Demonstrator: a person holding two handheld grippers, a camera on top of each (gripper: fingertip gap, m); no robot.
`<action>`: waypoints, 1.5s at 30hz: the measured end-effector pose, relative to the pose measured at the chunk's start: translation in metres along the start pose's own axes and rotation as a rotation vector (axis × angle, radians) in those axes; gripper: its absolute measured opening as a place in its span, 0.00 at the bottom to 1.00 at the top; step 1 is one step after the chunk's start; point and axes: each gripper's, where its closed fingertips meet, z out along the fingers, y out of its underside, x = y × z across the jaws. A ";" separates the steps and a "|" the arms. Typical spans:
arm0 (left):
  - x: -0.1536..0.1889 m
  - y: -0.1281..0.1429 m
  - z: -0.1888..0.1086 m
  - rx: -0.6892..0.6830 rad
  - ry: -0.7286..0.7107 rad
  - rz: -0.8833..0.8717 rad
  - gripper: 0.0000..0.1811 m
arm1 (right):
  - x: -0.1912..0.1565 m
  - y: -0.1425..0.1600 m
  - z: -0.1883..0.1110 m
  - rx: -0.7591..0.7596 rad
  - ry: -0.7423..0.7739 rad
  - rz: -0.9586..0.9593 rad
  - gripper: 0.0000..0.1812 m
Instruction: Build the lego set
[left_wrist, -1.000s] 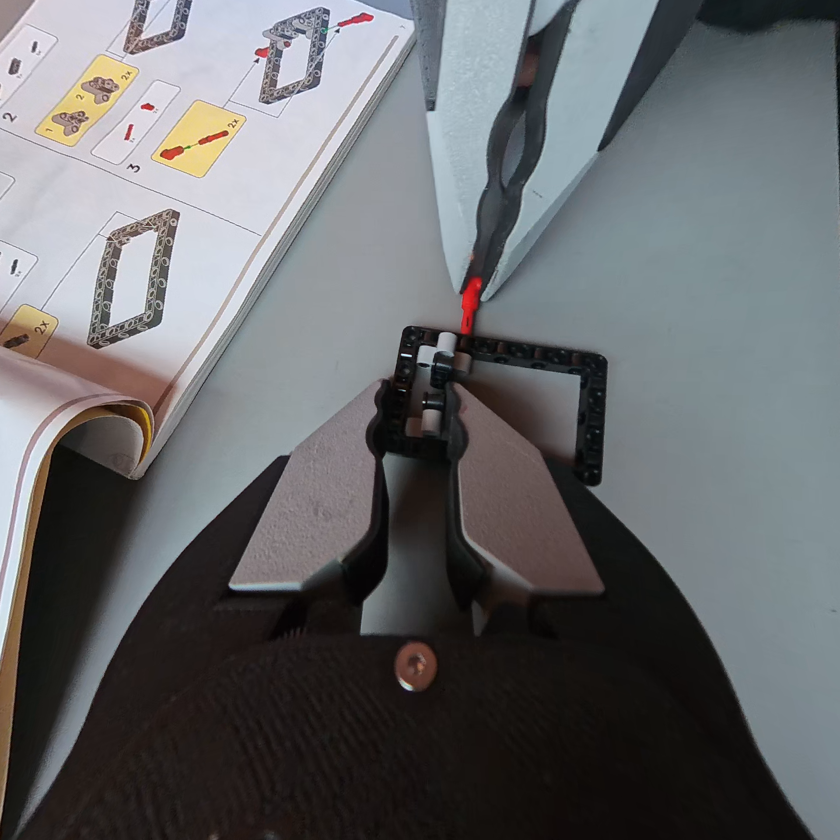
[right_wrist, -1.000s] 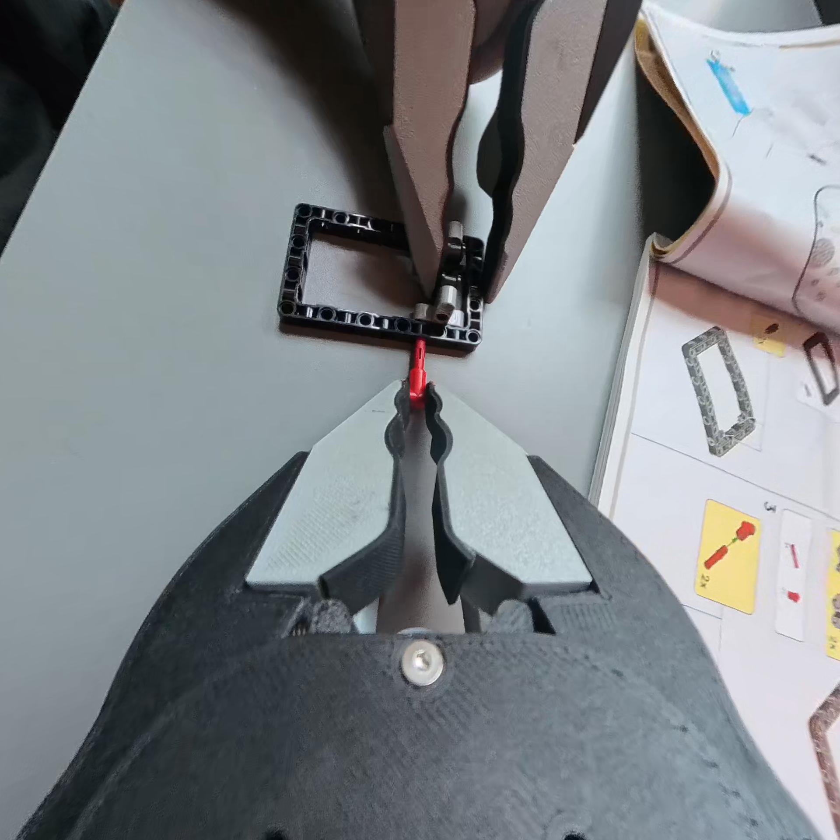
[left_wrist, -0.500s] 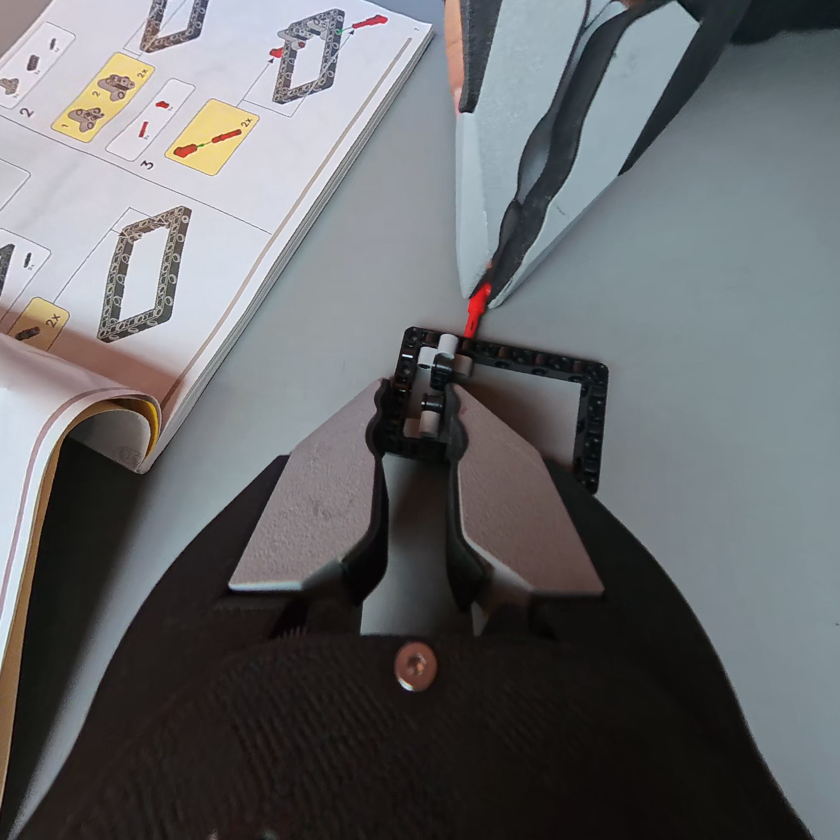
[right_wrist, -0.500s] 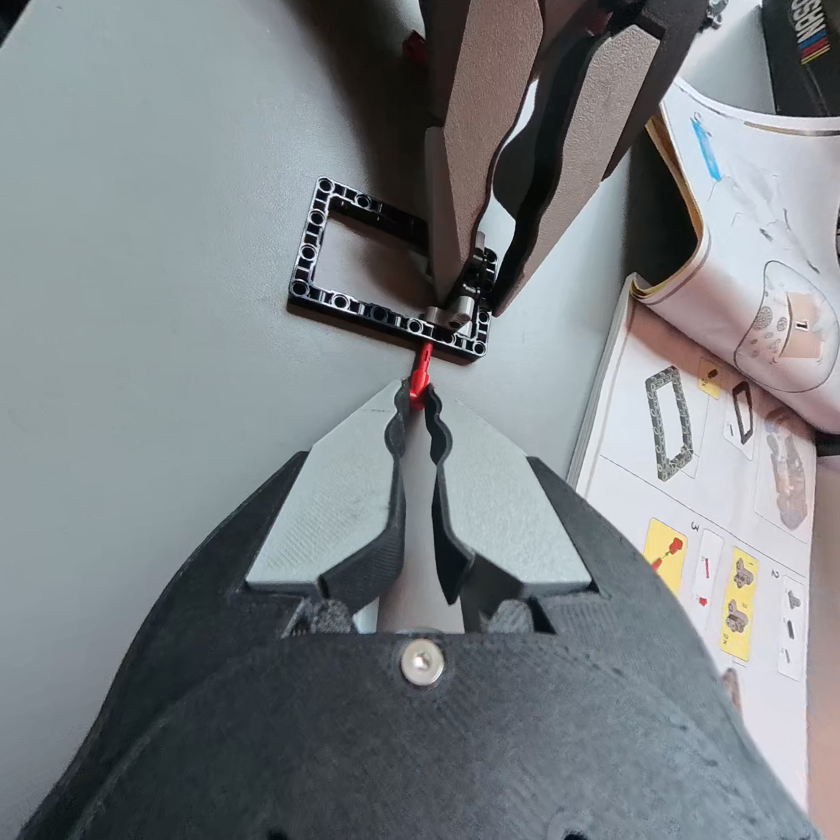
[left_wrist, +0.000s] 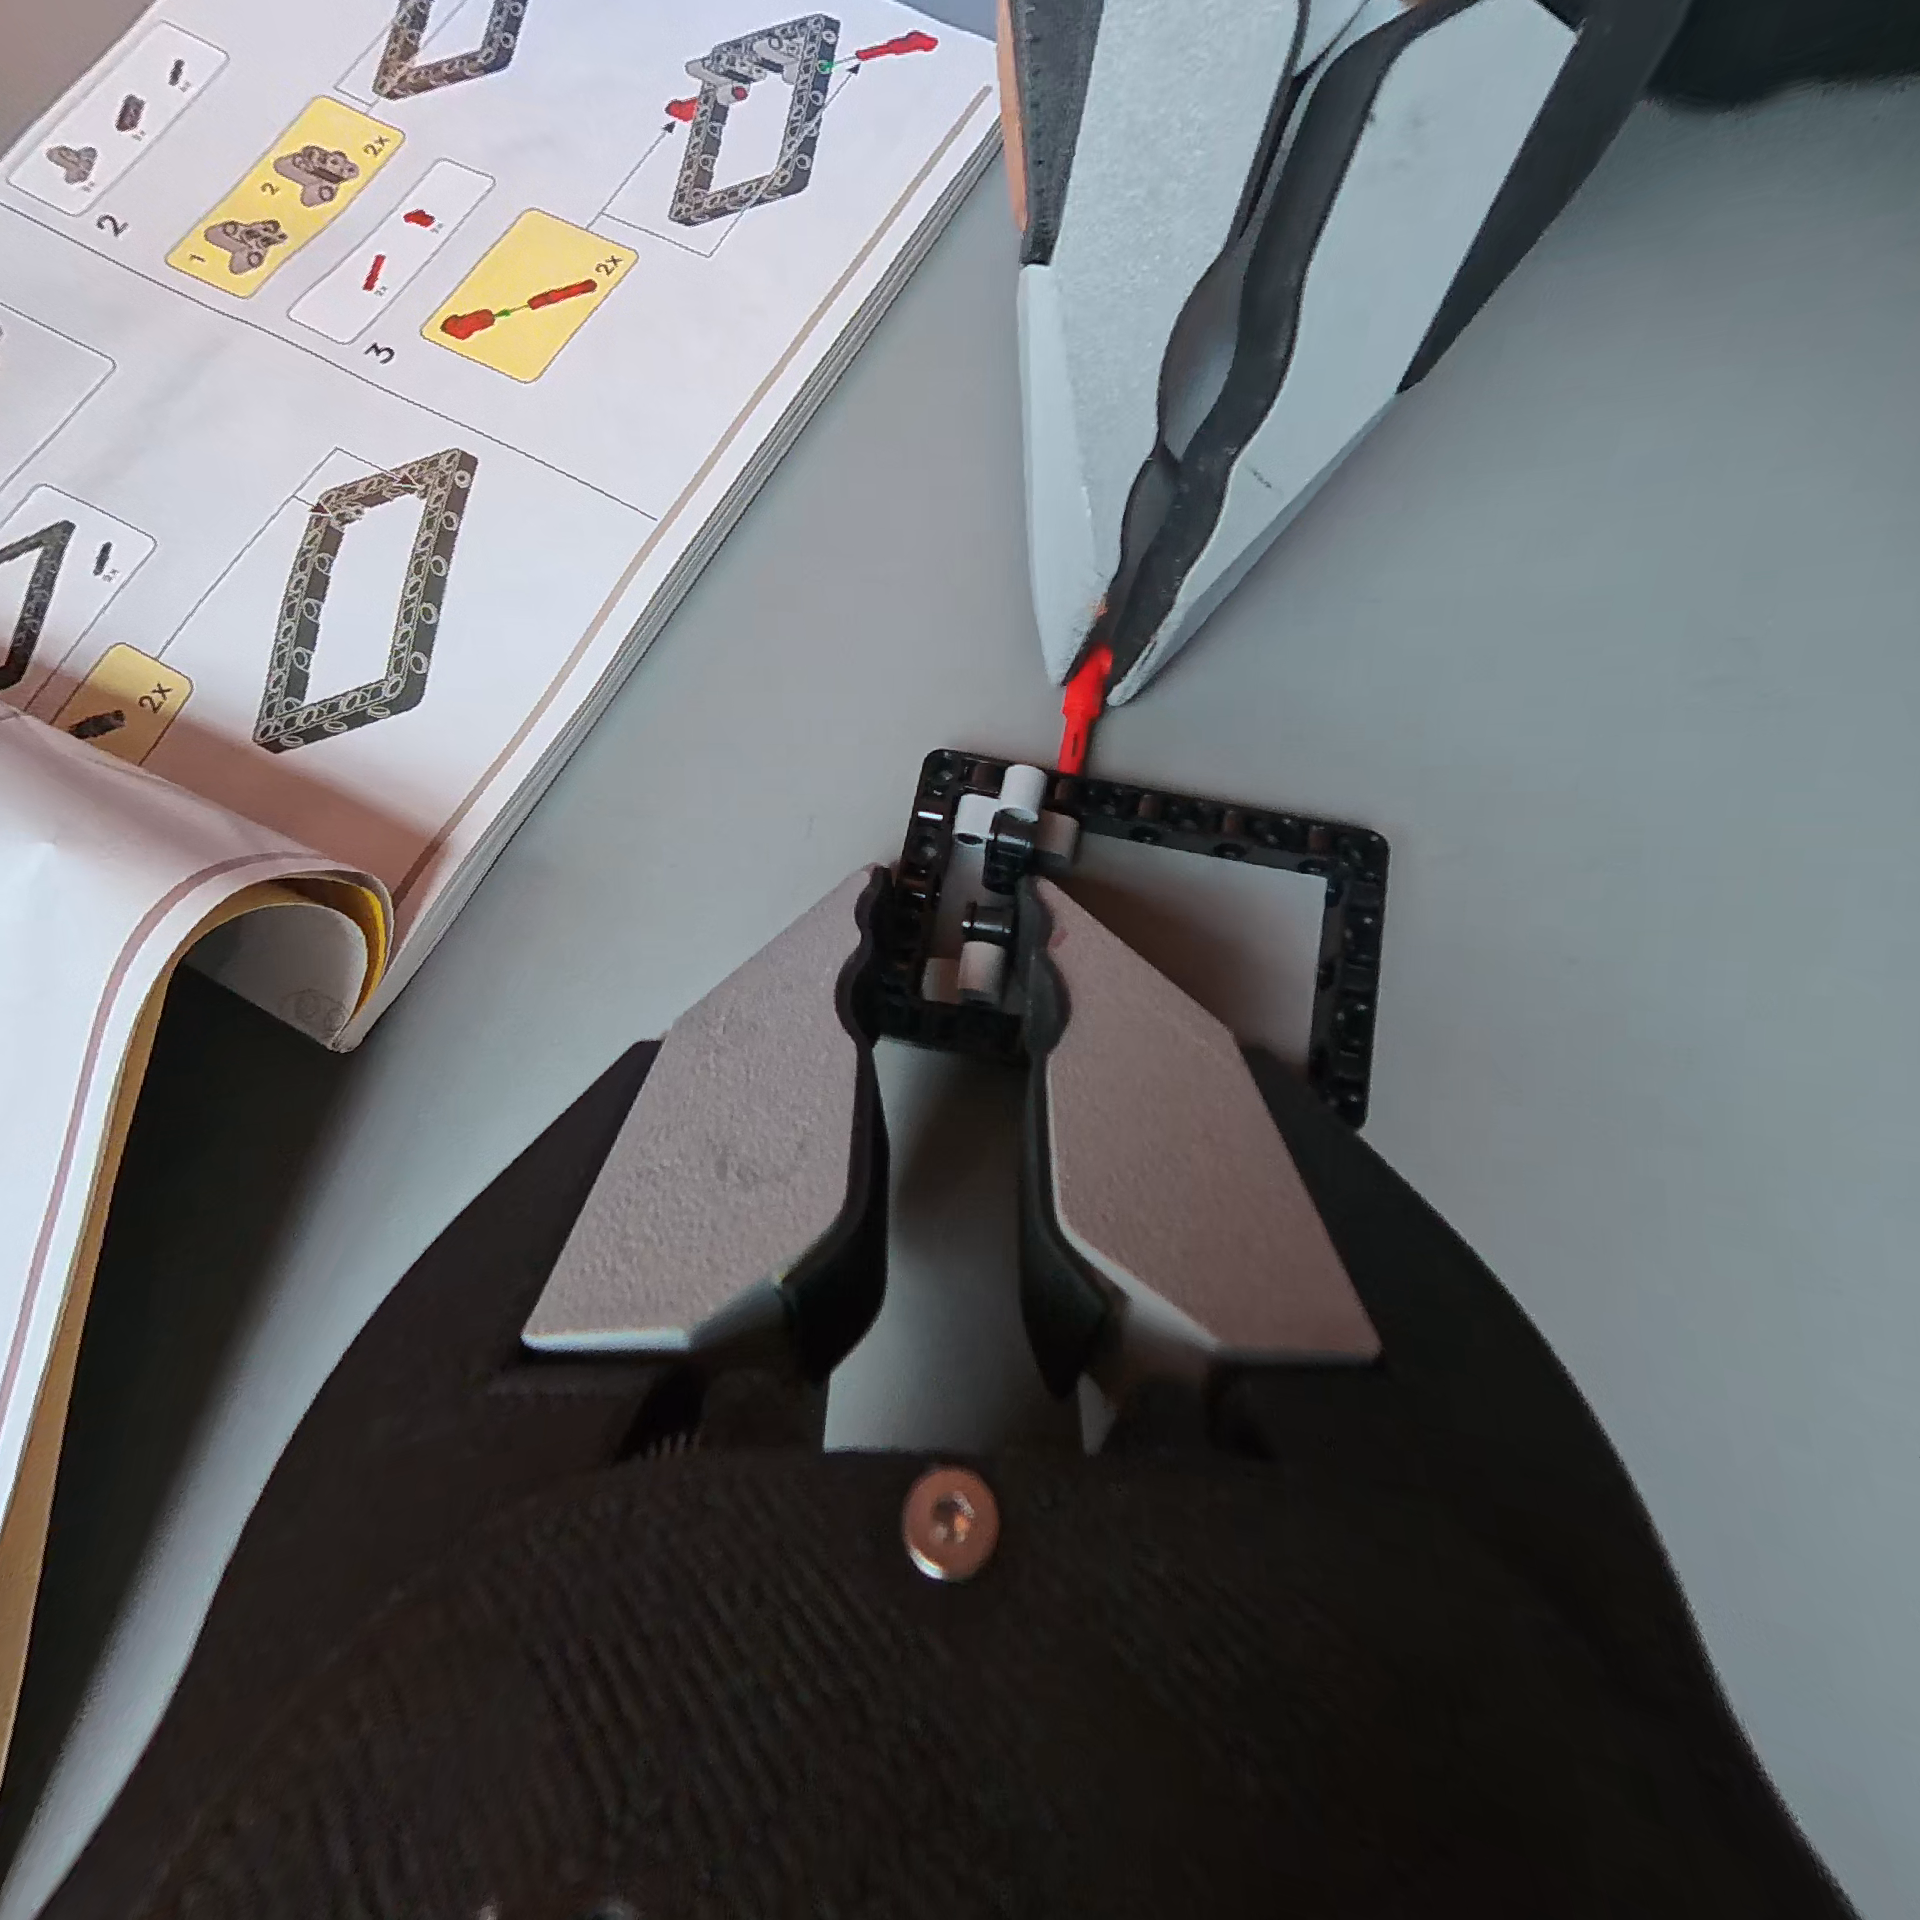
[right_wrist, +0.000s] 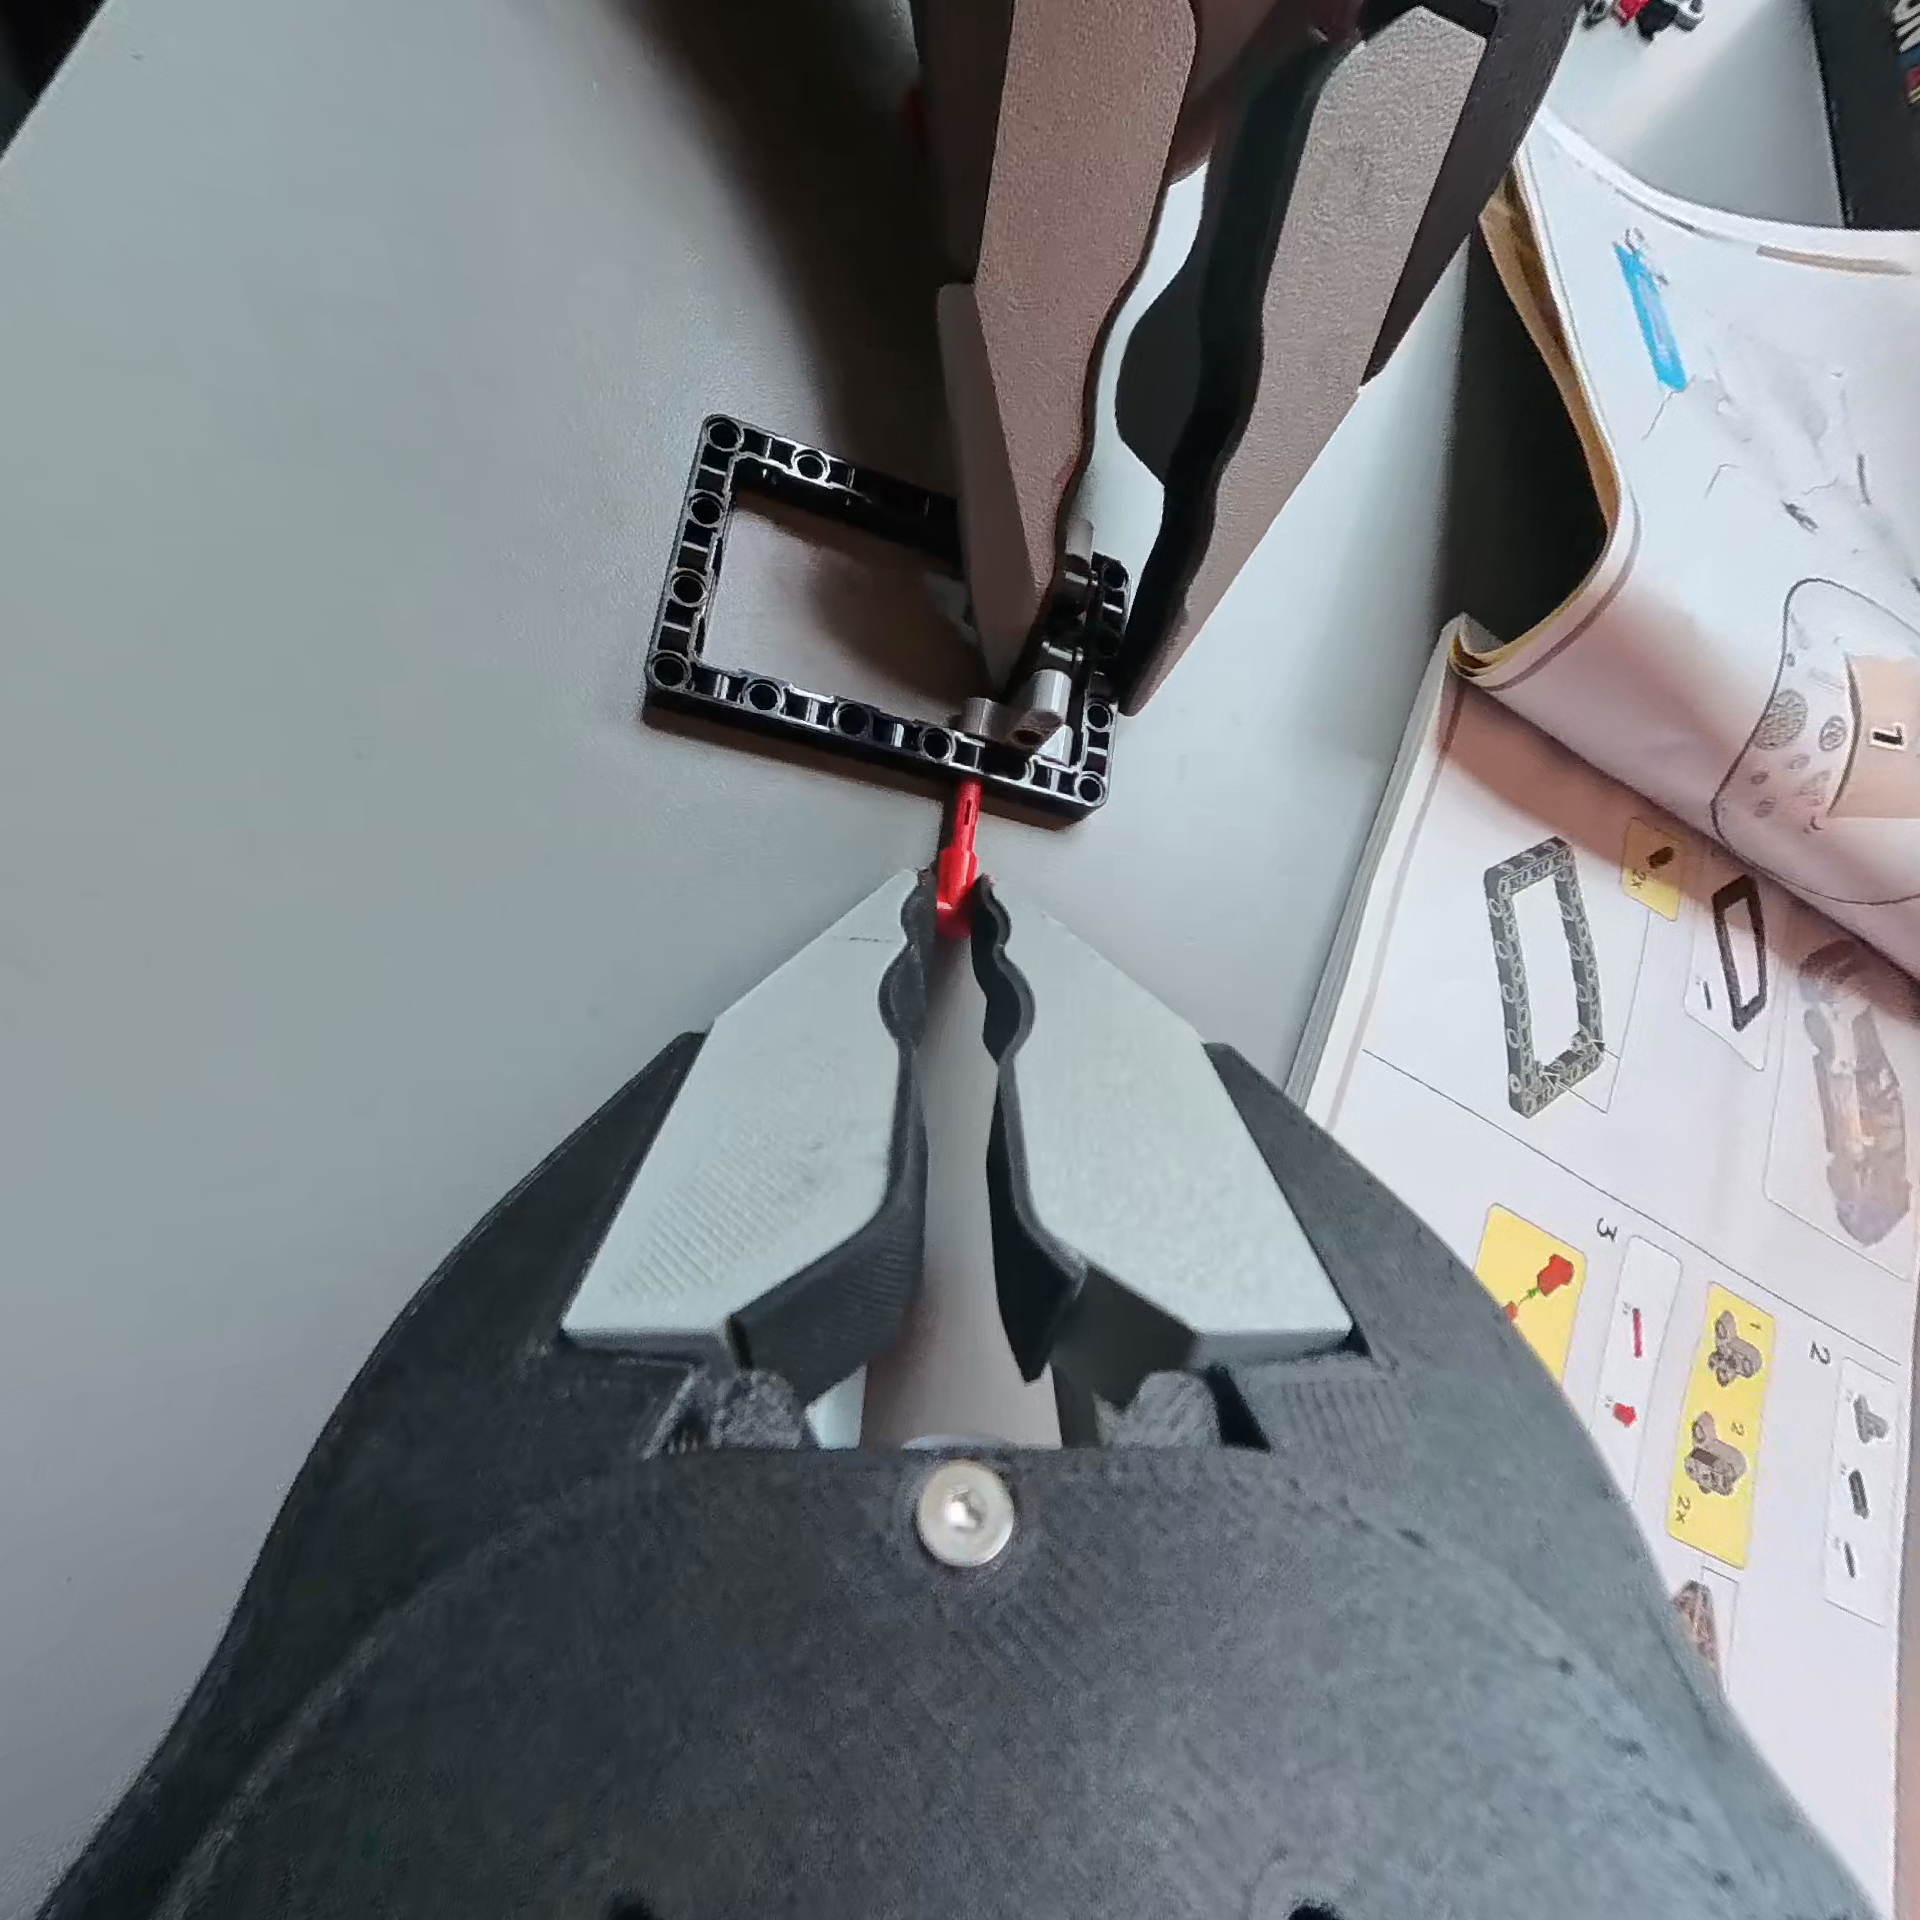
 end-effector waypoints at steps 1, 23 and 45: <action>-0.001 0.000 0.000 0.000 -0.006 -0.001 0.11 | 0.000 0.000 0.000 0.001 0.005 0.001 0.01; -0.001 -0.003 0.004 0.022 -0.011 0.031 0.12 | 0.001 0.006 -0.004 0.057 -0.112 0.237 0.02; 0.001 -0.010 0.002 0.047 -0.013 0.038 0.22 | 0.014 0.009 -0.021 0.119 -0.001 0.257 0.10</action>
